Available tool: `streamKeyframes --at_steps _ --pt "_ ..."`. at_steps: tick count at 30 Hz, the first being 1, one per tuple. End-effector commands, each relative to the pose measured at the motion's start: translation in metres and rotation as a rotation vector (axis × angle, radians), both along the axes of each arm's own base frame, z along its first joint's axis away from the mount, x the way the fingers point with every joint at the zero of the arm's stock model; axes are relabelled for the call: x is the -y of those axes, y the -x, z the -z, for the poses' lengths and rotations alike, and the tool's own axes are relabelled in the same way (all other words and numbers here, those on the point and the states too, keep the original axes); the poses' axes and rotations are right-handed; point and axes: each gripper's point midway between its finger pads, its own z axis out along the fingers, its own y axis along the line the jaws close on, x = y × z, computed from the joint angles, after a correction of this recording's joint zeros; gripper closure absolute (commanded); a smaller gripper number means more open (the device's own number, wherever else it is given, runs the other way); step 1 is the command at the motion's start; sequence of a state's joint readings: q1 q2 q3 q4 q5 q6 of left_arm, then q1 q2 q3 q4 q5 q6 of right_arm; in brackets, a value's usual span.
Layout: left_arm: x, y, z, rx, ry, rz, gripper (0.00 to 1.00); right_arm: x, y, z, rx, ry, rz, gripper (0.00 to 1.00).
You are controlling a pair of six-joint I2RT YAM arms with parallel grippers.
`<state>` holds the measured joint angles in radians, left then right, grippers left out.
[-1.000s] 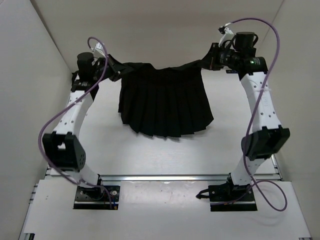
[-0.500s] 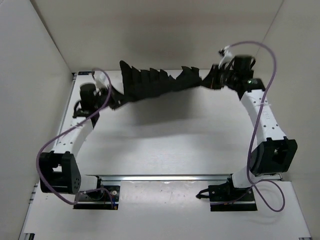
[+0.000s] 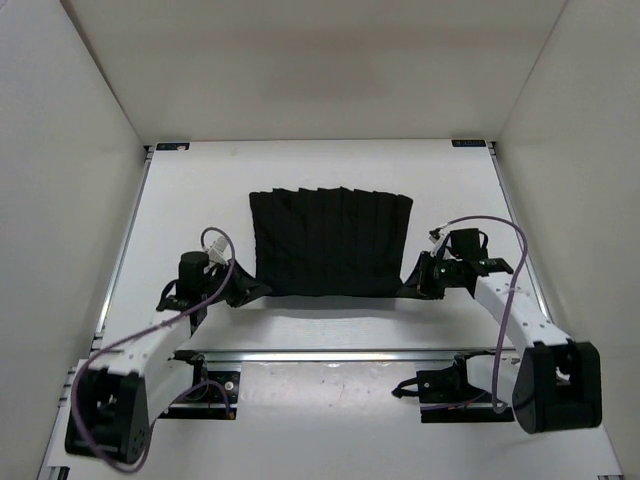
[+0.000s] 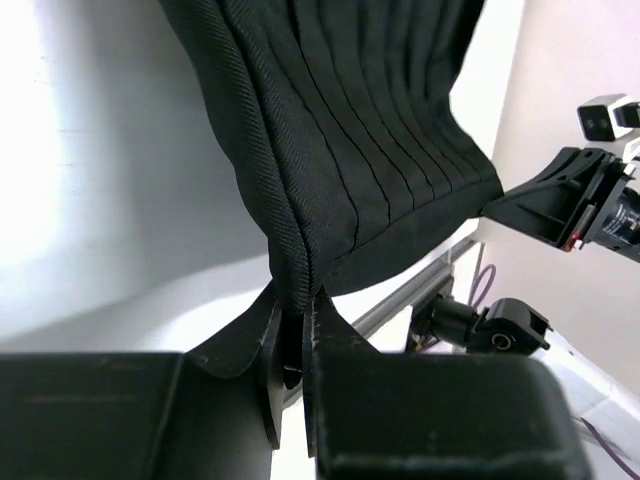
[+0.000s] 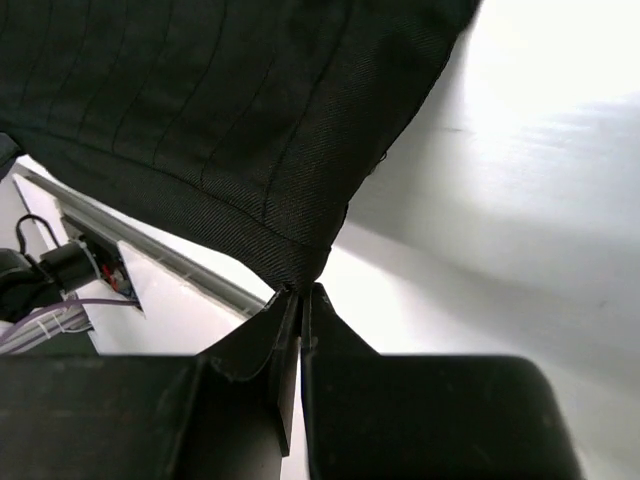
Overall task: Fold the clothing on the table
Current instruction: Fold the skirt
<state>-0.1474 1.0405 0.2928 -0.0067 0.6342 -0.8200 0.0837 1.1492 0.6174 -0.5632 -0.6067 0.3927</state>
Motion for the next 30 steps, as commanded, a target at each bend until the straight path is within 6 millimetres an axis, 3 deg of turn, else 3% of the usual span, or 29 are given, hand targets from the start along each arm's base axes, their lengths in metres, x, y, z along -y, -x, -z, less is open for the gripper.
streamKeyframes --at_steps 1,2,6,8,10,15,19,22,24,29,30 --pt "-0.014 0.018 0.010 -0.009 -0.072 -0.068 1.00 -0.001 0.015 -0.006 -0.012 0.003 0.025 1.00" --pt "-0.014 0.020 0.000 0.013 -0.053 -0.082 1.00 0.000 0.022 -0.005 -0.004 0.004 0.028 1.00" --pt "-0.018 0.041 -0.010 0.019 -0.052 -0.101 1.00 0.005 0.039 -0.010 0.017 -0.015 0.063 1.00" --pt "-0.015 0.051 -0.014 0.024 -0.064 -0.081 1.00 0.007 0.042 -0.023 0.073 -0.017 0.082 1.00" --pt "-0.015 0.052 -0.035 0.085 -0.055 -0.094 1.00 0.010 0.051 -0.034 0.085 -0.017 0.099 1.00" --pt "-0.021 0.052 -0.074 0.140 -0.021 -0.150 1.00 0.007 0.054 -0.087 0.225 -0.052 0.105 1.00" --pt "-0.025 0.031 -0.112 0.219 -0.067 -0.163 1.00 0.012 0.037 -0.129 0.316 -0.020 0.110 1.00" --pt "-0.028 0.007 -0.125 0.252 -0.103 -0.185 1.00 0.018 0.014 -0.138 0.350 0.037 0.118 1.00" --pt "-0.028 -0.008 -0.120 0.243 -0.110 -0.192 1.00 0.019 -0.003 -0.129 0.331 0.052 0.122 1.00" --pt "-0.024 -0.041 -0.087 0.162 -0.078 -0.194 1.00 0.012 -0.048 -0.112 0.328 -0.015 0.113 1.00" --pt "-0.028 -0.051 -0.089 0.183 -0.076 -0.214 1.00 0.013 -0.055 -0.102 0.294 -0.013 0.121 1.00"
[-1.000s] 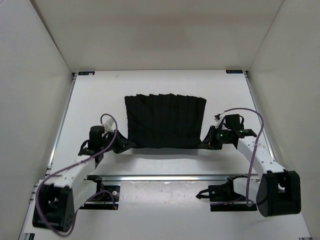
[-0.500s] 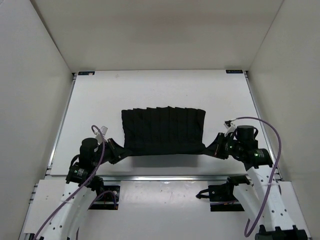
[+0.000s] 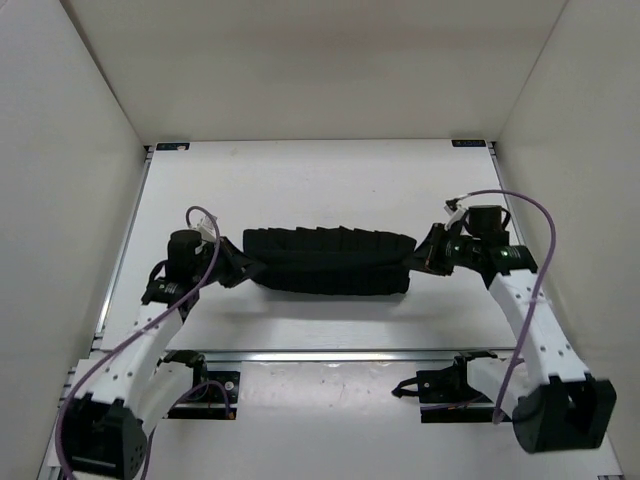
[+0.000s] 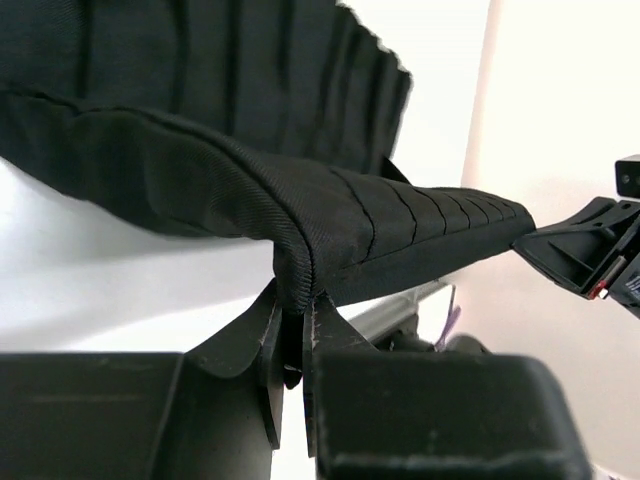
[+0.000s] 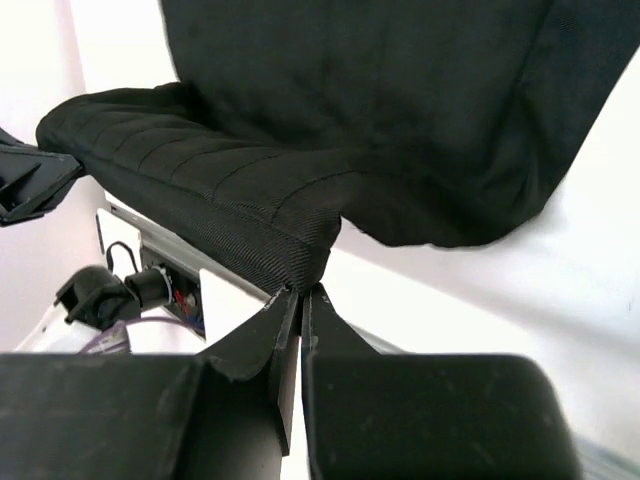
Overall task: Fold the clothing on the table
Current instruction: Fold the skirt
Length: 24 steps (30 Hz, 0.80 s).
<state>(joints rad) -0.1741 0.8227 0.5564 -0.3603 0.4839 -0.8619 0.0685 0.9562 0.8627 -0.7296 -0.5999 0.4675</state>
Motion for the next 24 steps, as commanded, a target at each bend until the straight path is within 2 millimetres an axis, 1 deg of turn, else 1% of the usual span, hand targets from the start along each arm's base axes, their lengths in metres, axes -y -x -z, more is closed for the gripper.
streamKeyframes --at_steps 1,2,3,4,5,6,7,8,9,10,11,12,13,14,15,16,17,18,19,20,21,22,23,24 --pt "-0.021 -0.043 0.004 0.065 -0.039 -0.106 1.00 0.016 -0.048 0.003 0.098 0.030 0.066 1.00" --pt "-0.023 -0.054 0.005 0.066 -0.059 -0.106 1.00 0.017 -0.060 0.006 0.095 0.031 0.065 1.00" --pt "-0.026 -0.060 0.005 0.063 -0.066 -0.115 1.00 0.018 -0.068 0.012 0.071 0.032 0.070 1.00" --pt "-0.028 -0.072 0.006 0.061 -0.085 -0.118 1.00 0.020 -0.077 0.007 0.088 0.032 0.075 1.00" --pt "-0.030 -0.085 0.012 0.049 -0.105 -0.121 1.00 0.021 -0.089 0.009 0.088 0.041 0.071 1.00" --pt "-0.030 -0.096 0.004 0.068 -0.113 -0.115 1.00 0.023 -0.099 0.019 0.067 0.053 0.078 1.00" --pt "-0.026 -0.108 0.021 0.008 -0.117 -0.100 1.00 0.023 -0.108 0.025 0.044 0.056 0.081 1.00" --pt "-0.025 -0.115 0.025 0.006 -0.119 -0.089 1.00 0.034 -0.121 0.022 0.054 0.056 0.116 1.00" --pt "-0.020 -0.126 0.031 -0.018 -0.119 -0.066 1.00 0.037 -0.132 0.028 0.032 0.048 0.128 1.00" --pt "-0.021 -0.133 0.035 -0.024 -0.120 -0.061 0.98 0.035 -0.138 0.041 -0.007 0.032 0.111 1.00" --pt "-0.016 -0.146 0.040 -0.027 -0.112 -0.038 0.82 0.035 -0.155 0.046 -0.004 0.021 0.106 1.00" --pt "-0.011 -0.155 0.046 -0.046 -0.087 -0.018 0.57 0.037 -0.173 0.036 0.035 0.018 0.113 0.93" --pt "-0.015 -0.168 0.045 -0.028 -0.068 -0.034 0.47 0.037 -0.181 0.049 0.005 0.003 0.101 0.71" --pt "-0.014 -0.178 0.045 -0.025 -0.037 -0.023 0.42 0.037 -0.199 0.036 0.061 0.001 0.096 0.55" --pt "-0.008 -0.188 0.039 -0.013 0.003 -0.010 0.36 0.041 -0.215 0.037 0.064 0.011 0.120 0.50" --pt "-0.010 -0.190 0.037 -0.015 0.031 -0.001 0.34 0.044 -0.225 0.034 0.094 0.027 0.126 0.43" --pt "-0.012 -0.194 0.029 0.011 0.045 -0.010 0.33 0.047 -0.234 0.031 0.110 0.037 0.137 0.33" --pt "-0.013 -0.190 0.028 0.007 0.045 -0.017 0.32 0.047 -0.236 0.026 0.118 0.044 0.138 0.29" --pt "-0.020 -0.184 0.025 0.015 0.039 -0.036 0.31 0.048 -0.232 0.031 0.090 0.057 0.139 0.28" --pt "-0.021 -0.173 0.029 0.007 0.025 -0.037 0.31 0.049 -0.227 0.036 0.076 0.067 0.143 0.28" --pt "-0.022 -0.166 0.032 -0.004 0.013 -0.037 0.30 0.051 -0.222 0.038 0.066 0.075 0.150 0.28" --pt "-0.025 -0.153 0.035 -0.016 0.004 -0.040 0.31 0.050 -0.210 0.045 0.044 0.078 0.147 0.27" --pt "-0.029 -0.139 0.050 -0.052 0.003 -0.045 0.30 0.048 -0.203 0.039 0.060 0.079 0.141 0.27" --pt "-0.027 -0.129 0.045 -0.036 -0.001 -0.033 0.29 0.048 -0.189 0.055 0.015 0.074 0.145 0.27"
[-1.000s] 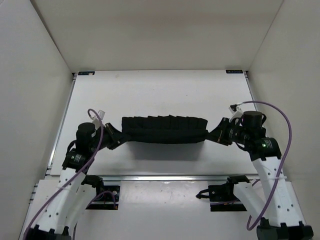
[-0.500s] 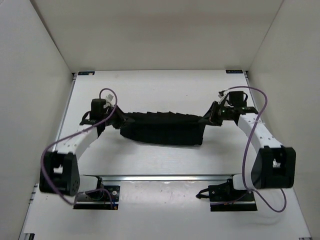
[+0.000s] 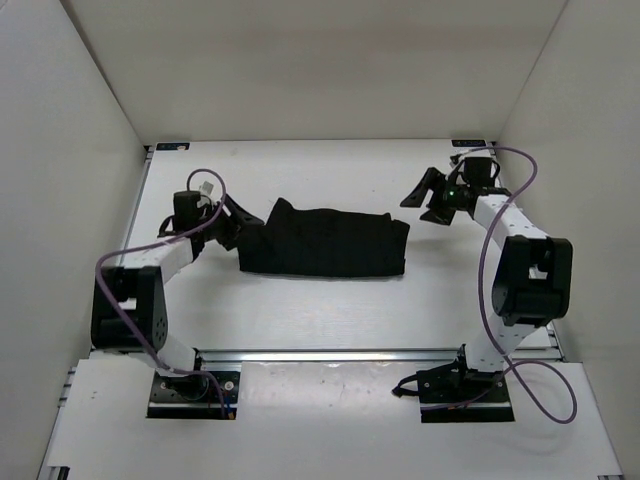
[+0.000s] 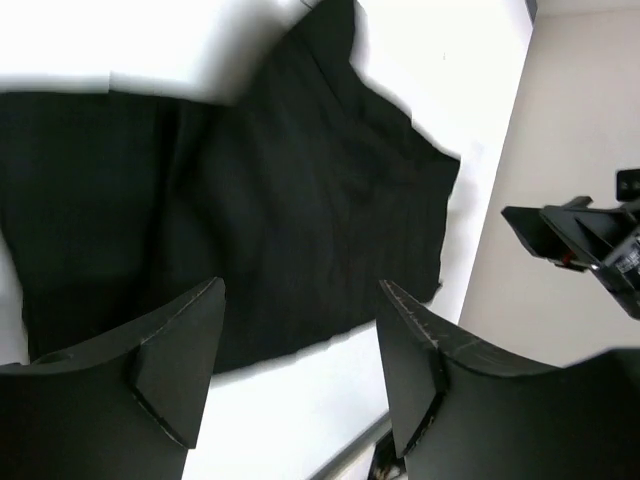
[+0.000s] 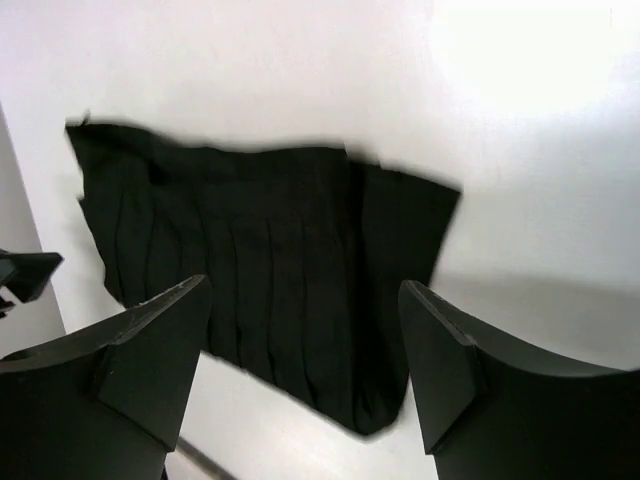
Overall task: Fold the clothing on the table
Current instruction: Fold the skirt
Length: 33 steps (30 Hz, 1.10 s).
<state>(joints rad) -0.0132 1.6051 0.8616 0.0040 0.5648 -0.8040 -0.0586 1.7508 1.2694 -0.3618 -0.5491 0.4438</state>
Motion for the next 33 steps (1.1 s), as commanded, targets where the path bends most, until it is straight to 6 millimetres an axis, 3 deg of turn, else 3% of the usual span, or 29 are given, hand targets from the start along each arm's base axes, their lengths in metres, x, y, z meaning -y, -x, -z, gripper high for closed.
streamKeyframes --at_steps 1,2,3,6,9,15,20,26,29,30,31,32,33 --pt "0.000 0.036 -0.009 0.042 -0.001 0.034 0.28 -0.004 0.033 0.000 0.012 0.015 -0.007 0.27" --pt "-0.002 0.049 0.001 0.017 0.000 0.029 0.26 -0.003 0.038 -0.004 0.032 0.010 -0.002 0.27" --pt "-0.001 0.053 -0.002 0.027 0.007 0.026 0.26 -0.006 0.054 0.012 -0.009 0.007 -0.001 0.28" --pt "0.000 0.071 0.005 0.024 -0.015 0.026 0.25 -0.012 0.080 0.022 -0.036 0.012 -0.005 0.27" --pt "-0.006 0.087 0.025 -0.034 -0.107 0.007 0.23 -0.017 0.100 0.037 -0.062 0.006 -0.020 0.27" --pt "-0.029 0.080 0.042 -0.036 -0.281 -0.074 0.21 -0.019 0.121 0.056 -0.107 0.009 -0.012 0.27" --pt "-0.029 0.075 0.058 -0.078 -0.334 -0.068 0.21 -0.027 0.136 0.067 -0.125 -0.002 -0.033 0.28" --pt "-0.011 0.058 0.064 -0.080 -0.275 -0.047 0.23 -0.027 0.142 0.078 -0.154 -0.002 -0.032 0.28" --pt "-0.002 0.047 0.060 -0.056 -0.228 -0.043 0.33 -0.030 0.141 0.081 -0.156 -0.002 -0.038 0.28" --pt "-0.001 0.043 0.059 -0.053 -0.217 -0.047 0.43 -0.031 0.140 0.082 -0.155 -0.002 -0.041 0.28" --pt "0.002 0.043 0.060 -0.056 -0.208 -0.036 0.67 -0.030 0.138 0.082 -0.154 -0.005 -0.037 0.28" --pt "0.002 0.040 0.055 -0.037 -0.201 -0.035 0.83 -0.030 0.142 0.088 -0.174 -0.006 -0.034 0.28" --pt "0.005 0.042 0.056 -0.043 -0.192 -0.026 0.92 -0.032 0.141 0.088 -0.172 -0.015 -0.040 0.29"
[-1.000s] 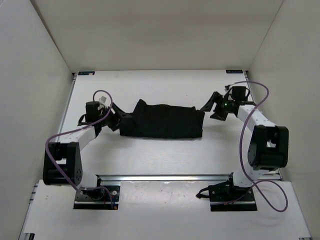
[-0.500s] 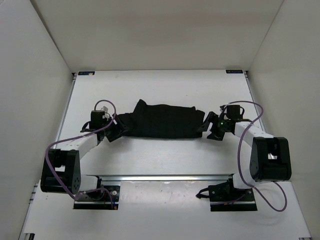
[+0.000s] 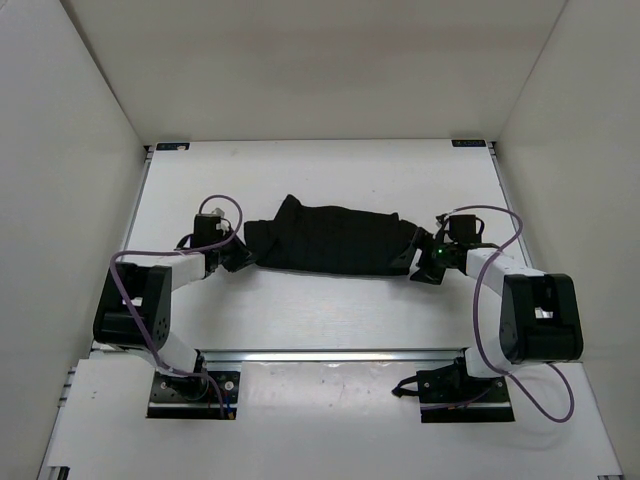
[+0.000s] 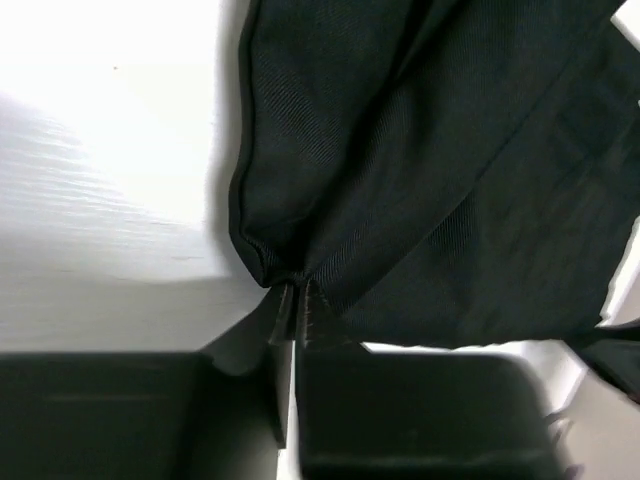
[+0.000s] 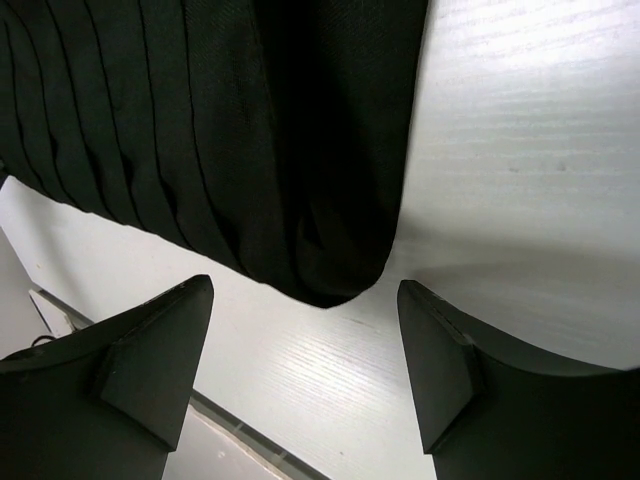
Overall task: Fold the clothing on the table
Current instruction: Fold the skirt
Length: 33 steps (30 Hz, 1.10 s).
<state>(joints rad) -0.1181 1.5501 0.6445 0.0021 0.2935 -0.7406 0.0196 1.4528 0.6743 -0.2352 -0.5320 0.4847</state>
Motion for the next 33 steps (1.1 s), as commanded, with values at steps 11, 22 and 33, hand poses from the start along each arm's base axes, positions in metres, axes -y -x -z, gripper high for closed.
streamKeyframes --at_steps 11,22,33 --pt "0.007 0.035 -0.033 0.261 -0.006 0.057 1.00 -0.003 -0.012 0.019 -0.035 -0.064 0.098 0.54" --pt "0.056 0.032 -0.015 0.268 -0.014 0.166 1.00 0.059 -0.033 -0.024 0.091 0.093 0.204 1.00" --pt "0.065 0.026 0.005 0.249 0.044 0.119 1.00 -0.068 -0.087 -0.164 0.485 0.176 -0.323 0.99"
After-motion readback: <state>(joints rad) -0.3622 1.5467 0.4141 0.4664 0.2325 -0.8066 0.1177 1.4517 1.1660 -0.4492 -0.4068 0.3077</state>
